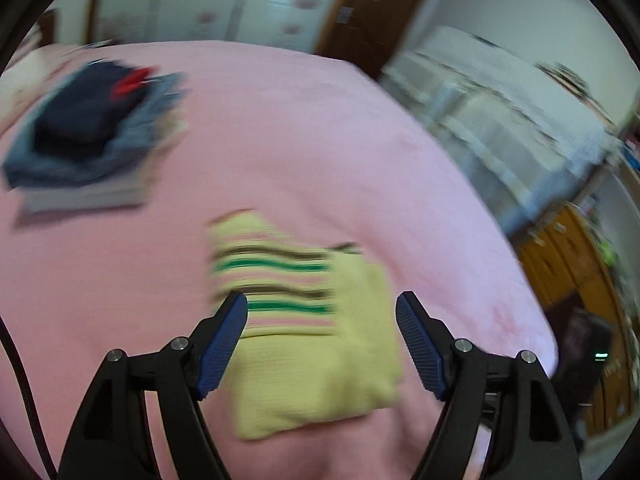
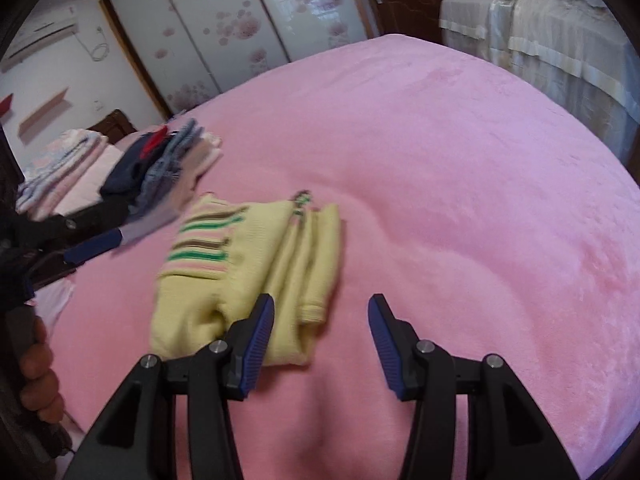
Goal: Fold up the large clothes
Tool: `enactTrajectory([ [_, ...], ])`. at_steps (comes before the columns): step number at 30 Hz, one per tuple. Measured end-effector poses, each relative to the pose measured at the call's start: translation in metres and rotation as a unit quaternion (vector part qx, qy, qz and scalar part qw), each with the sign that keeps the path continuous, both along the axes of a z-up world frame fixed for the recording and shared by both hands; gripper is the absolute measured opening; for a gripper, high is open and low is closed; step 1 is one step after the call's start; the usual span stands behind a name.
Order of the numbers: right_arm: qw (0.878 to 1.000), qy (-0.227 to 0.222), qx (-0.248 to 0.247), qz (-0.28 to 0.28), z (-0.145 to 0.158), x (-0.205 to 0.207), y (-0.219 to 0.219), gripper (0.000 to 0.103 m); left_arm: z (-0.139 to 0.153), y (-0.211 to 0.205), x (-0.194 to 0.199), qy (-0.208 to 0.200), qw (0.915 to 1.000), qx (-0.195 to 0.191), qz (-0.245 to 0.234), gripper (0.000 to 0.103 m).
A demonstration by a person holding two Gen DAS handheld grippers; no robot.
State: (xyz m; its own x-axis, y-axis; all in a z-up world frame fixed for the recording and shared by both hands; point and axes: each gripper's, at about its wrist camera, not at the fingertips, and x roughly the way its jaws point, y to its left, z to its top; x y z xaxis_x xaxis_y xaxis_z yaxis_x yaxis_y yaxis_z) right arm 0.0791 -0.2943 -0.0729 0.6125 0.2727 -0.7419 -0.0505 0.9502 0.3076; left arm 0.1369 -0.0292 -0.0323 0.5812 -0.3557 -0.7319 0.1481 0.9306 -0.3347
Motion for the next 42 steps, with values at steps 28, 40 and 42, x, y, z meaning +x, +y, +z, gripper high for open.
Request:
enactTrajectory([
  [28, 0.991, 0.088, 0.052, 0.085, -0.027, 0.045, 0.083, 0.038, -0.083, 0.040, -0.005, 0.067, 0.9956, 0.046, 0.046, 0.075],
  [40, 0.997, 0.018, -0.051, 0.063, -0.011, 0.034, 0.050, 0.022, -0.088, 0.017, -0.007, 0.079, 0.9954, 0.050, 0.022, 0.075],
  [42, 0.995, 0.066, -0.059, 0.052, -0.043, 0.039, 0.040, 0.024, -0.101, 0.009, -0.006, 0.100, 0.9941, 0.042, 0.010, 0.077],
])
